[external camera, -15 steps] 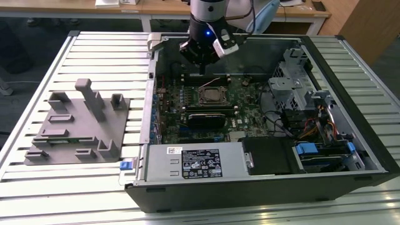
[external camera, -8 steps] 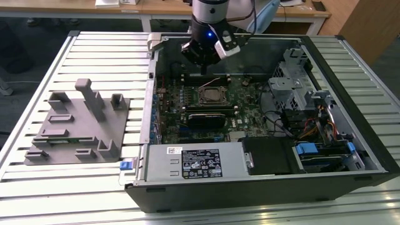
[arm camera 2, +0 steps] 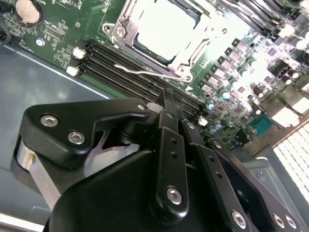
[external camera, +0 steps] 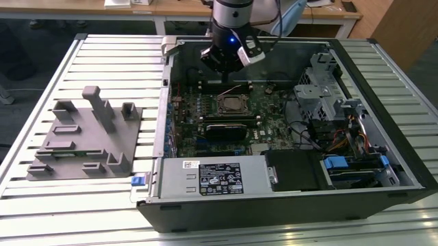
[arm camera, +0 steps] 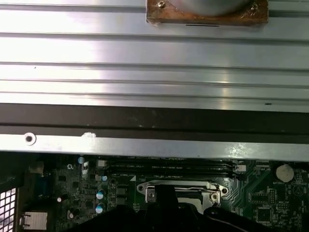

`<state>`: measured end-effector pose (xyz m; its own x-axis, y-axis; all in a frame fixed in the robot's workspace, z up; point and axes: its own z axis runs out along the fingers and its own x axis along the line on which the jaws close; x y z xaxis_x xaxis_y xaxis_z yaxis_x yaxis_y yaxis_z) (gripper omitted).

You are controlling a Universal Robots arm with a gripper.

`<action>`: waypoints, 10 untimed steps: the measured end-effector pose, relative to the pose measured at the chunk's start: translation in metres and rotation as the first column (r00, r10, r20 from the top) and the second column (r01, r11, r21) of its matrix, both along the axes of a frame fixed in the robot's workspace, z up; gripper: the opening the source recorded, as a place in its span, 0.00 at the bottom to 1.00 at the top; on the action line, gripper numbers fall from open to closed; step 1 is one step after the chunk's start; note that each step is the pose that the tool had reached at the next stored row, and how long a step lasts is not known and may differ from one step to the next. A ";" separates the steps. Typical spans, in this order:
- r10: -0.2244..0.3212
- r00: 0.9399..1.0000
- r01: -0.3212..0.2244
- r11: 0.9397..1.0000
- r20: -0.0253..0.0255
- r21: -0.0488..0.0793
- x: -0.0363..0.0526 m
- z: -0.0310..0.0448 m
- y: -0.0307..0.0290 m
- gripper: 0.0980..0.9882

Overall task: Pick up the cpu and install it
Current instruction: 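Install the first cpu locking lever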

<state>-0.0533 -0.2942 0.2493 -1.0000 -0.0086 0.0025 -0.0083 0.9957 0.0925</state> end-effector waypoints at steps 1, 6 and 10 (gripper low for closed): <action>0.001 1.000 -0.001 1.000 0.000 -0.001 0.0007 -0.0007 0.0000 0.01; 0.006 1.000 -0.006 1.000 0.000 -0.010 0.0038 -0.0049 0.0000 0.01; 0.006 1.000 -0.006 1.000 0.000 -0.010 0.0074 -0.0083 0.0000 0.01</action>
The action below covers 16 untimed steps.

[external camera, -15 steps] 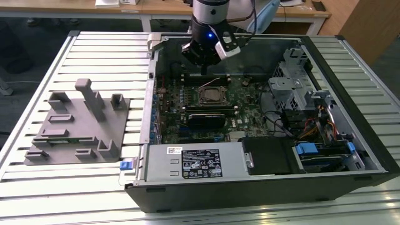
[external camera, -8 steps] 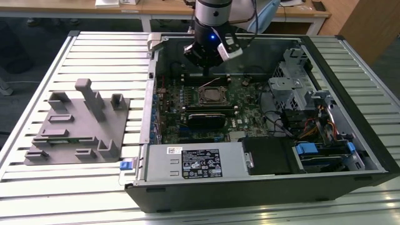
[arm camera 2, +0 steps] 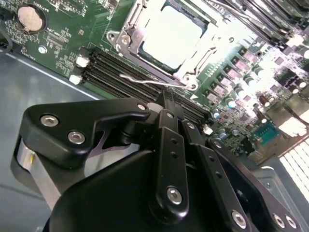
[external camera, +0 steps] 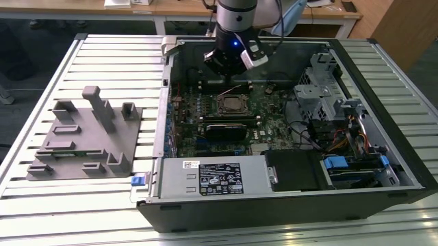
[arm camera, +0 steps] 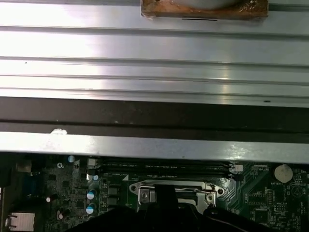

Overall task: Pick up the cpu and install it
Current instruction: 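Install the first cpu locking lever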

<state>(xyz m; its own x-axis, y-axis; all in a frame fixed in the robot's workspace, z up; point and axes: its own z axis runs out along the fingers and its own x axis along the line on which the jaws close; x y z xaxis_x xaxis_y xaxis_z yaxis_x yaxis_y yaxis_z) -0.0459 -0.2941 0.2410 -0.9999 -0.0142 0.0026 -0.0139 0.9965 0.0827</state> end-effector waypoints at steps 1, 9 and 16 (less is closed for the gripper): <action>0.000 1.000 0.000 1.000 0.000 0.000 0.0007 -0.0008 0.0001 0.01; 0.000 1.000 0.000 1.000 0.000 0.000 0.0063 -0.0093 0.0005 0.01; -0.002 1.000 0.002 1.000 0.000 0.000 0.0087 -0.0117 0.0023 0.01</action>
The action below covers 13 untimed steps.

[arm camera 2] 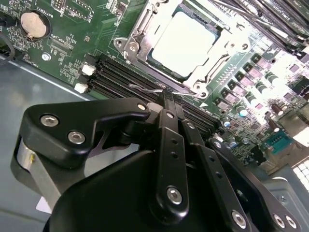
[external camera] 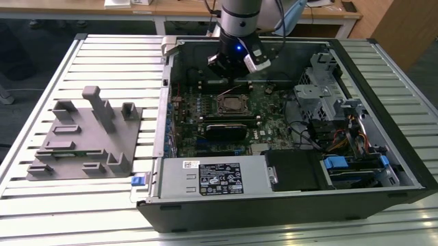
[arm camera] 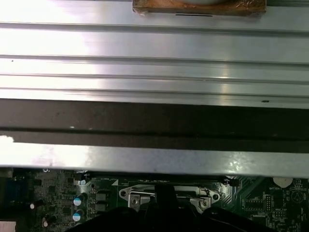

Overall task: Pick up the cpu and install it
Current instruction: 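Install the first cpu locking lever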

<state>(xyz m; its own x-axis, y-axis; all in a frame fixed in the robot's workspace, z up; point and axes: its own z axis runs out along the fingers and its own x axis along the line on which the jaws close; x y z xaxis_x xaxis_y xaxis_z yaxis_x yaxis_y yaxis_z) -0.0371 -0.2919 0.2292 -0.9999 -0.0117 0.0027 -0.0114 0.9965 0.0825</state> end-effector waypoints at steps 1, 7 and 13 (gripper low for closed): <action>-0.002 1.000 0.002 1.000 0.000 0.000 0.0004 -0.0004 0.0002 0.01; -0.005 1.000 0.005 1.000 0.000 0.000 0.0015 -0.0036 0.0017 0.01; -0.008 1.000 0.008 1.000 0.000 0.000 0.0038 -0.0060 0.0033 0.01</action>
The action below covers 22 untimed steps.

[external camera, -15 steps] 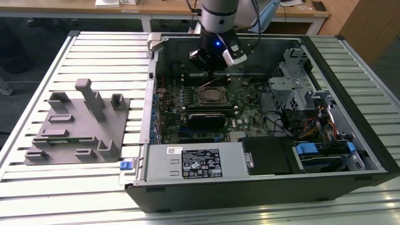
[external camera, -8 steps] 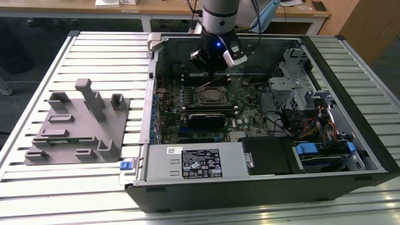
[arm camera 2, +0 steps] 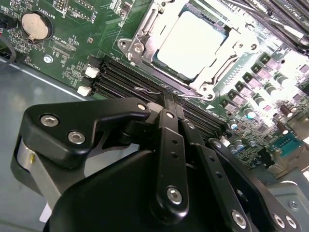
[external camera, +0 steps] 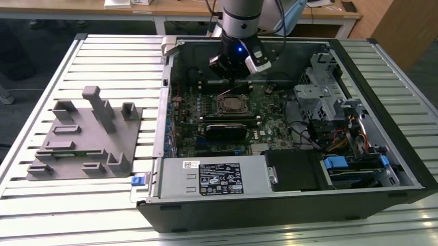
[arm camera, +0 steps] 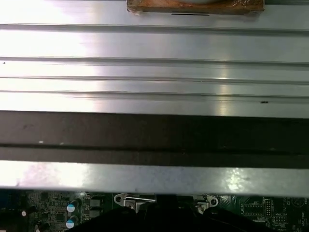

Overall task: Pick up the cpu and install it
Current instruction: 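Install the first cpu locking lever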

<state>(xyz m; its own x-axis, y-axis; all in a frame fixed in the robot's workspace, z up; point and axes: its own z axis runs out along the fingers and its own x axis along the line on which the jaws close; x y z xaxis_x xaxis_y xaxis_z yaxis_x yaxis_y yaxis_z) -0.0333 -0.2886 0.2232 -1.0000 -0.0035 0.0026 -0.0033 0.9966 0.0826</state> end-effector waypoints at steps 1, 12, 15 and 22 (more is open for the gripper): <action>0.000 1.000 0.000 1.000 0.000 0.000 0.0005 -0.0003 0.0004 0.01; -0.008 1.000 0.008 1.000 0.000 0.000 0.0082 -0.0031 0.0012 0.01; -0.010 1.000 0.010 1.000 0.000 0.000 0.0109 -0.0039 0.0012 0.01; -0.015 1.000 0.015 1.000 0.000 0.000 0.0137 -0.0085 0.0012 0.01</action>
